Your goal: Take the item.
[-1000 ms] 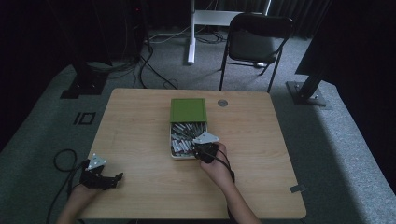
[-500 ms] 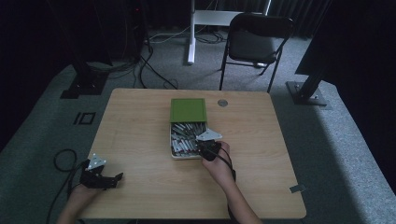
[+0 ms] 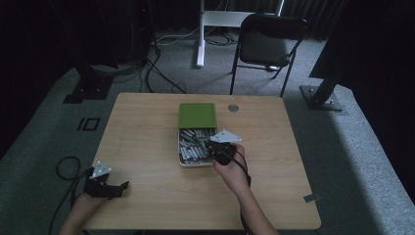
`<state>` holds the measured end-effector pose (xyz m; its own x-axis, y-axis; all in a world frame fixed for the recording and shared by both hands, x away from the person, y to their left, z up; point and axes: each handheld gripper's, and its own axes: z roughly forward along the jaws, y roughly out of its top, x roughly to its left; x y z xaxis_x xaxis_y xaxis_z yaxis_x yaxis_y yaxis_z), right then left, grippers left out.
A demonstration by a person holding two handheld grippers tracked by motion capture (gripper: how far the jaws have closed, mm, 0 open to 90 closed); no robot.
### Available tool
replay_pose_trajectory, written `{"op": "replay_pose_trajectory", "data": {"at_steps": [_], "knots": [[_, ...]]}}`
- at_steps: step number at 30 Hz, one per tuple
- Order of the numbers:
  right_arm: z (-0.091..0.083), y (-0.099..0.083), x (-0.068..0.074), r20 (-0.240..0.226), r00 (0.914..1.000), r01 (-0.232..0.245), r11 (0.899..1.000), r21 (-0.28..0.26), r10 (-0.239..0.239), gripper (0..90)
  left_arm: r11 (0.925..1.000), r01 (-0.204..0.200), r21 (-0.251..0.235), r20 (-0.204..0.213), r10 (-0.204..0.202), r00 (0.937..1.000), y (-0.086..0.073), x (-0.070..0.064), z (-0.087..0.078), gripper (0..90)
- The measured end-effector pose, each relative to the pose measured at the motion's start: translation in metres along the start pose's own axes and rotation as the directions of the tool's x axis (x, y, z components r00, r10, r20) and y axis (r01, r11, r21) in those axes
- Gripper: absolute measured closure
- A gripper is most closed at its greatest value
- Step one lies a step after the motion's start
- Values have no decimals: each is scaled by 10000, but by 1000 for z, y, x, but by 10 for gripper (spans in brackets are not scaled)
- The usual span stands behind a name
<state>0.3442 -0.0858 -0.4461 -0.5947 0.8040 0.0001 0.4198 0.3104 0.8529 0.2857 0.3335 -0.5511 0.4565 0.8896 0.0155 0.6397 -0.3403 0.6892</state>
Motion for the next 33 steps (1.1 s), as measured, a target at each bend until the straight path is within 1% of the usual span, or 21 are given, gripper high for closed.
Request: {"op": "replay_pose_trajectory", "data": {"at_steps": [3, 5, 11, 13, 14, 15, 16, 17, 19, 21, 22, 24, 25, 26, 28, 29, 30, 31, 33], "knots": [[-5, 6, -2, -51, 9999, -107, 9997, -233, 106, 897, 10000, 2, 1, 2, -2, 10000, 0, 0, 0, 14], [-9, 9, -5, -110, 9993, -369, 9981, -488, 364, 898, 10000, -3, 3, 0, 3, 10000, 0, 0, 0, 14], [-19, 21, -15, -276, 9965, -810, 9920, -970, 787, 899, 10000, -4, 1, -1, 4, 10000, 0, 0, 0, 14], [-24, 24, -19, -265, 9954, -946, 9878, -1235, 921, 899, 10000, 2, 0, 1, -2, 10000, 0, 0, 0, 14], [-26, 26, -22, -277, 9949, -997, 9867, -1285, 970, 899, 10000, 1, 1, 2, -1, 10000, 0, 0, 0, 14], [-28, 27, -24, -244, 9941, -1081, 9834, -1459, 1057, 899, 10000, 2, 2, 3, -2, 10000, 0, 0, 0, 14], [-30, 28, -26, -283, 9934, -1146, 9815, -1533, 1115, 899, 10000, 3, 1, 2, -3, 10000, 0, 0, 0, 14], [-32, 29, -28, -356, 9913, -1308, 9776, -1648, 1266, 899, 10000, 2, 4, 4, -2, 10000, 0, 0, 0, 14], [-37, 29, -33, -107, 9912, -1319, 9739, -1845, 1323, 899, 10000, 2, 4, 3, -2, 10000, 0, 0, 0, 14], [-40, 29, -38, -21, 9894, -1428, 9693, -2002, 1454, 899, 10000, 1, 5, 5, -1, 10000, 0, 0, 0, 14], [-42, 29, -41, 135, 9892, -1402, 9697, -1999, 1458, 899, 10000, 1, 2, 4, -1, 10000, 0, 0, 0, 14], [-44, 28, -46, 232, 9873, -1492, 9672, -2057, 1573, 899, 10000, 3, 2, 2, -3, 10000, 0, 0, 0, 14], [-45, 28, -49, 333, 9869, -1478, 9677, -2042, 1577, 899, 10000, 1, 2, 1, -1, 10000, 0, 0, 0, 14], [-45, 27, -53, 388, 9848, -1574, 9648, -2108, 1691, 899, 10000, 3, 0, -1, -3, 10000, 0, 0, 0, 14], [-45, 25, -59, 656, 9835, -1522, 9674, -2022, 1684, 899, 10000, -2, 1, 1, 2, 10000, 0, 0, 0, 14], [-45, 23, -62, 739, 9812, -1600, 9658, -2043, 1782, 899, 10000, -3, 4, 2, 3, 10000, 0, 0, 0, 14], [-44, 21, -65, 812, 9807, -1597, 9682, -1925, 1779, 899, 10000, -5, 6, 3, 5, 10000, 0, 0, 0, 14], [-43, 19, -68, 910, 9783, -1659, 9672, -1923, 1859, 899, 10000, -8, 8, 3, 8, 10000, 0, 0, 0, 14], [-40, 14, -73, 1069, 9757, -1700, 9689, -1800, 1910, 899, 10000, -6, 9, 2, 6, 10000, 0, 0, 0, 14]]}}
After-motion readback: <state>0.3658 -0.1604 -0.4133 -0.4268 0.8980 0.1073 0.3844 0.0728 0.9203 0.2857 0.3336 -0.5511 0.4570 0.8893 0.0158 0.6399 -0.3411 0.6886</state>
